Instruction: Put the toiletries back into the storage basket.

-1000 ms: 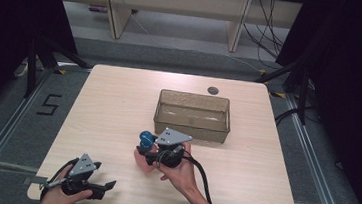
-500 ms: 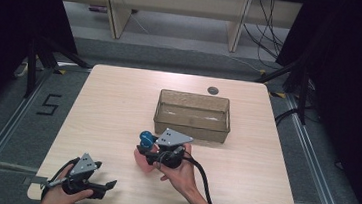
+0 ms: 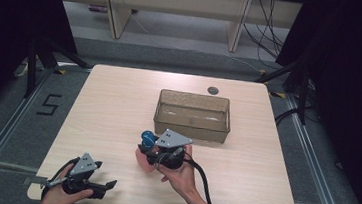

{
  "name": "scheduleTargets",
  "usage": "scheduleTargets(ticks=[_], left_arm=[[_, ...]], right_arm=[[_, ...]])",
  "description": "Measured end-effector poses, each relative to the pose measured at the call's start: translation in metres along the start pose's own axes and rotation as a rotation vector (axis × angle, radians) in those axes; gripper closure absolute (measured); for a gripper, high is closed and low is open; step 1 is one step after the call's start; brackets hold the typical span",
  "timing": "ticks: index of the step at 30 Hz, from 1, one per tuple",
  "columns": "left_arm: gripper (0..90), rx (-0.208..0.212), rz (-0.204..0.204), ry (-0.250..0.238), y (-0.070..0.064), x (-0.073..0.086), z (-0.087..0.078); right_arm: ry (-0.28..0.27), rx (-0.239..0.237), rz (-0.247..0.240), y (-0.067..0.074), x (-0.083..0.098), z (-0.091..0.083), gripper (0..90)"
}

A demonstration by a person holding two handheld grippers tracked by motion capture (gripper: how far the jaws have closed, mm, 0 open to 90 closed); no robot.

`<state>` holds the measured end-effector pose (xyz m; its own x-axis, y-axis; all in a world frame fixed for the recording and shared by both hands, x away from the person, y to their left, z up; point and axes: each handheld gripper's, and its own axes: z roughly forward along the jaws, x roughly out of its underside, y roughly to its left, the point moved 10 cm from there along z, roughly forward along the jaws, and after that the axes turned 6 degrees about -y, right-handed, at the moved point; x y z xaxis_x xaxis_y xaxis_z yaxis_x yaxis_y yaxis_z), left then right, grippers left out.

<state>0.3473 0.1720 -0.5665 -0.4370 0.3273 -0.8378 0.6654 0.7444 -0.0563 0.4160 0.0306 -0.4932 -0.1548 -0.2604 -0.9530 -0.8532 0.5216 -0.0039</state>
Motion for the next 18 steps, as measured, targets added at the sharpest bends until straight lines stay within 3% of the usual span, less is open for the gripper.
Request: scheduleTargets(ticks=[1, 2, 4, 9, 12, 14, 18], left_arm=[[15.3, -0.002, 0.031, 0.015, 0.003, 0.001, -0.001], [15.2, -0.002, 0.038, 0.016, 0.003, 0.0, 0.0], [15.2, 0.004, 0.007, 0.01, 0.0, 0.0, 0.001], [15.2, 0.006, 0.013, 0.008, 0.0, 0.0, 0.001], [15.2, 0.006, 0.012, 0.007, 0.0, 0.0, 0.001], [15.2, 0.006, 0.008, 0.004, 0.0, 0.0, 0.0], [15.3, 0.006, 0.007, 0.008, 0.0, 0.0, 0.001]], right_arm=[[-0.001, -0.001, 0.0, -0.001, -0.001, -0.001, 53.2], [-0.002, 0.0, 0.004, -0.002, -0.002, -0.002, 53.2], [-0.014, 0.009, 0.002, -0.004, -0.006, -0.004, 53.2], [-0.024, 0.019, 0.02, -0.011, -0.013, -0.011, 53.2], [-0.032, 0.037, -0.005, -0.018, -0.019, -0.015, 53.2], [-0.036, 0.027, 0.026, -0.02, -0.022, -0.016, 53.2], [-0.039, 0.057, 0.035, -0.031, -0.028, -0.023, 53.2]])
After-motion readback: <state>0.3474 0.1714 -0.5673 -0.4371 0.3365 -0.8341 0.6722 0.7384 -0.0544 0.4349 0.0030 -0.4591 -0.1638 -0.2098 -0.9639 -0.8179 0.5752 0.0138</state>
